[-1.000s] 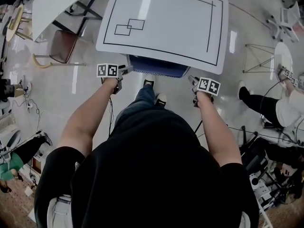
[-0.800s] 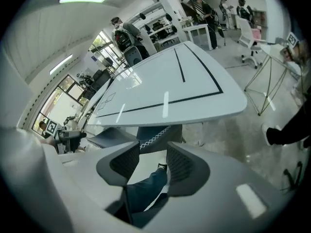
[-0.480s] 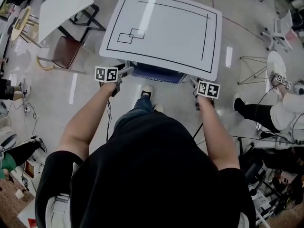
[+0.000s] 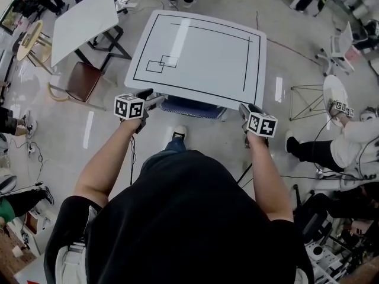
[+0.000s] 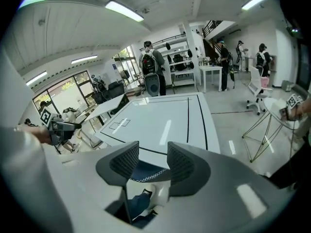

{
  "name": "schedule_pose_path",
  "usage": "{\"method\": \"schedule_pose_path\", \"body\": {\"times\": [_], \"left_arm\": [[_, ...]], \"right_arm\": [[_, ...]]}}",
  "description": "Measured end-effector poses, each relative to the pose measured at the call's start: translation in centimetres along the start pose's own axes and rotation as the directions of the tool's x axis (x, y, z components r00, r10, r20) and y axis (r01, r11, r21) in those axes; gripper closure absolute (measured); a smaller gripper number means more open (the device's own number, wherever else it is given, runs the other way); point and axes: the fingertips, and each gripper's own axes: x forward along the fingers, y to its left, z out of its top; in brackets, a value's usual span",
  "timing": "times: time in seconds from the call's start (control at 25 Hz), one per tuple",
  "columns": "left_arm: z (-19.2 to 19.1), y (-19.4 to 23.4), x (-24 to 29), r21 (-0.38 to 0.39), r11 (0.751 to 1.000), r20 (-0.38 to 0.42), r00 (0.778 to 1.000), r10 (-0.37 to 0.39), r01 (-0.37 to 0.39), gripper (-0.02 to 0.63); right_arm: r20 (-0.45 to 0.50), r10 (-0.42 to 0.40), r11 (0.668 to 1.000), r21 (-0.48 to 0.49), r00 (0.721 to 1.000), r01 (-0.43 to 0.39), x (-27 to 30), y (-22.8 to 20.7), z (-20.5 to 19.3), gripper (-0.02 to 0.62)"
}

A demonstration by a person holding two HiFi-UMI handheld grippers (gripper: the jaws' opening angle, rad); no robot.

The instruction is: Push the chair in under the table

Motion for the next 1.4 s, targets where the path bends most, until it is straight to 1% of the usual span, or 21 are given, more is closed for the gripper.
{"method": "schedule_pose_path", "body": {"times": [0.32, 0.56, 0.8, 1.04, 1.24, 1.4], "left_arm": [[2.2, -1.3, -3.1, 0.022, 1.0, 0.089, 0.996, 0.019, -0.021, 0.199], [2.9, -3.3, -4.8, 0.076, 0.997, 0.12, 0.993, 0.014, -0.023, 0.199], [3.8, -5.0, -6.0, 0.126, 0.992, 0.145, 0.989, 0.005, -0.024, 0.199], [5.1, -6.3, -7.3, 0.166, 0.986, 0.199, 0.98, -0.003, -0.031, 0.199], [6.4, -7.1, -7.8, 0.192, 0.981, 0.225, 0.974, -0.01, -0.034, 0.201], [7.4, -7.4, -7.8, 0.195, 0.98, 0.25, 0.968, -0.019, -0.031, 0.201]], "right_arm": [[0.11, 0.015, 0.999, -0.039, 0.994, -0.01, -4.4, 1.6, 2.2, 0.385], [0.171, 0.025, 0.997, -0.07, 0.985, -0.013, -7.6, 3.0, 3.4, 0.385], [0.218, 0.039, 0.994, -0.112, 0.975, -0.015, -9.9, 4.0, 5.0, 0.385], [0.268, 0.038, 0.988, -0.156, 0.963, 0.005, -11.5, 4.5, 6.2, 0.385], [0.296, 0.028, 0.985, -0.17, 0.955, 0.024, -12.4, 4.7, 7.2, 0.391], [0.306, 0.022, 0.985, -0.17, 0.952, 0.031, -12.6, 4.7, 7.6, 0.391]]}}
